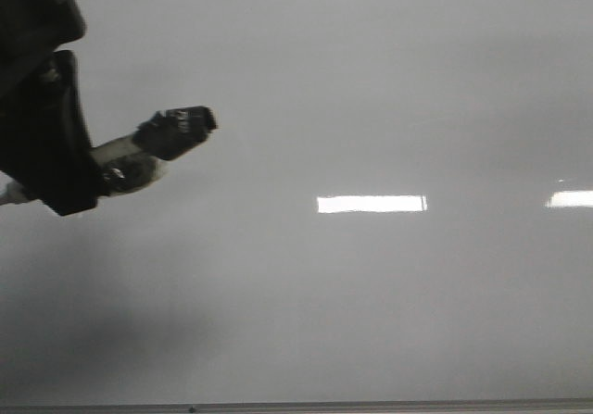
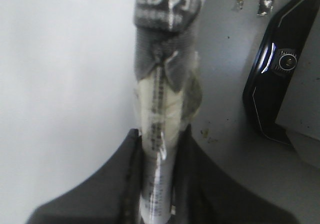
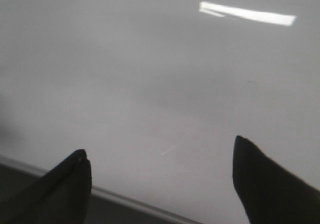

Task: Write number 5 on whiteboard

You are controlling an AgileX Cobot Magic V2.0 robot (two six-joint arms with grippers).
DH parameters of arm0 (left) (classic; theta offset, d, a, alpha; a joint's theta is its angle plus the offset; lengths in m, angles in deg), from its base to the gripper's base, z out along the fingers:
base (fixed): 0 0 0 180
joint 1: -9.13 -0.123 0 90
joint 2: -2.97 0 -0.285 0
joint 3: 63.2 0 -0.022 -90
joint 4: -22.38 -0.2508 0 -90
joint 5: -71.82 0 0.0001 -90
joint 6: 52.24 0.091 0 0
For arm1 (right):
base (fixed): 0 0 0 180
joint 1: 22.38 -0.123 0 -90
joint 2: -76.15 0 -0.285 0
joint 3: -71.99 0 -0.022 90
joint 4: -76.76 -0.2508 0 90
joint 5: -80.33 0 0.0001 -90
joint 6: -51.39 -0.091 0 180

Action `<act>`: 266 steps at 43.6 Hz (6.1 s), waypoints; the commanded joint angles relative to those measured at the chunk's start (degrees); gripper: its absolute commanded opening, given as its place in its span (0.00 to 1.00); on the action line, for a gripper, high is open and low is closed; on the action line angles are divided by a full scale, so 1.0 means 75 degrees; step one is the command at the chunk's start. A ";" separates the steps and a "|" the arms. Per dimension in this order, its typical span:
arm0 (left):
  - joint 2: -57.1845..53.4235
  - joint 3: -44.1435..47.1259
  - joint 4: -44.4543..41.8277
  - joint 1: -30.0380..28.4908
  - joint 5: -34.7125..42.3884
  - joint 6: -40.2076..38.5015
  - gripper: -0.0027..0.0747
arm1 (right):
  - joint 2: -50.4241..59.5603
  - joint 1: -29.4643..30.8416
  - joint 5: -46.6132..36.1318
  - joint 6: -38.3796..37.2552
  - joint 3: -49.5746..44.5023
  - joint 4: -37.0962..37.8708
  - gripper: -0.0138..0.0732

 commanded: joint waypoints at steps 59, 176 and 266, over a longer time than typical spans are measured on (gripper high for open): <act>-0.0273 -0.0530 0.0373 0.1401 0.0984 0.0401 0.01 | -0.5311 -0.3980 -0.0071 0.4821 0.2732 -0.3026 0.54; -0.0961 -0.0496 0.0626 0.1355 0.1570 0.0119 0.01 | -0.6002 -0.0981 -0.2585 0.3629 0.3255 -0.3079 0.08; -0.0961 -0.0496 0.0675 0.1355 0.1507 0.0119 0.01 | -0.6151 -0.1282 -0.2263 0.3169 0.2724 -0.3885 0.09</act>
